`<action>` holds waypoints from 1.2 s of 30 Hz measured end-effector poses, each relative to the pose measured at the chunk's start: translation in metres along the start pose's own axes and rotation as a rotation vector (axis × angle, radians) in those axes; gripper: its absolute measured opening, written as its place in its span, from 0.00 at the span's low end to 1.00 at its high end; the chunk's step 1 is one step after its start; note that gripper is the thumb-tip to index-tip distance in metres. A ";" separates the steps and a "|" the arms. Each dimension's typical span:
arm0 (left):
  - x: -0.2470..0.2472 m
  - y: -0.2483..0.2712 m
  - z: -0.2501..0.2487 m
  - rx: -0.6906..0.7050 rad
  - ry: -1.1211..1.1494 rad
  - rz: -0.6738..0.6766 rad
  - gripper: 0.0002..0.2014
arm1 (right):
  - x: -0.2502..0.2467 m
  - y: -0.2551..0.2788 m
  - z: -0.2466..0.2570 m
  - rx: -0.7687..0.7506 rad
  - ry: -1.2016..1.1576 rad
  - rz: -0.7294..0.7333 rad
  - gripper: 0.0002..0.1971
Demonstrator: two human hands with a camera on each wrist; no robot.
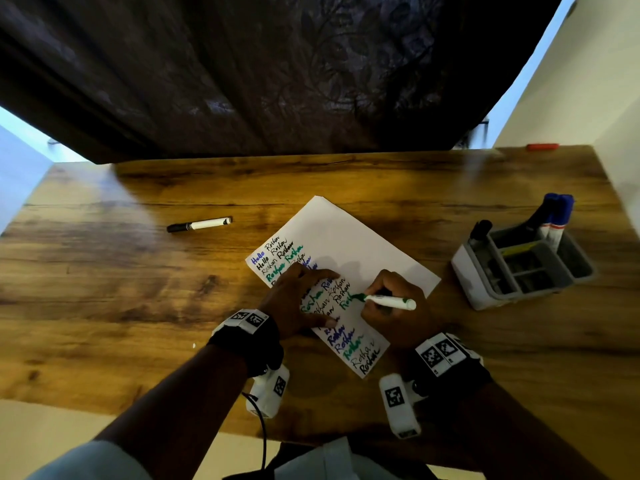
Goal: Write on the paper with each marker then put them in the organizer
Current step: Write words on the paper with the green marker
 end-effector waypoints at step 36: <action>-0.006 0.002 -0.006 0.026 0.037 0.004 0.42 | -0.010 -0.004 -0.015 0.107 -0.195 -0.092 0.06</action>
Point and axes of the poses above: each hand's wrist, its own y-axis away from the middle knuckle, its own x-axis out of the palm, z = x × y, the point moved 9 cm from there along -y, towards the middle knuckle, and after that the axes turned 6 degrees about z, right-handed, at the moved point
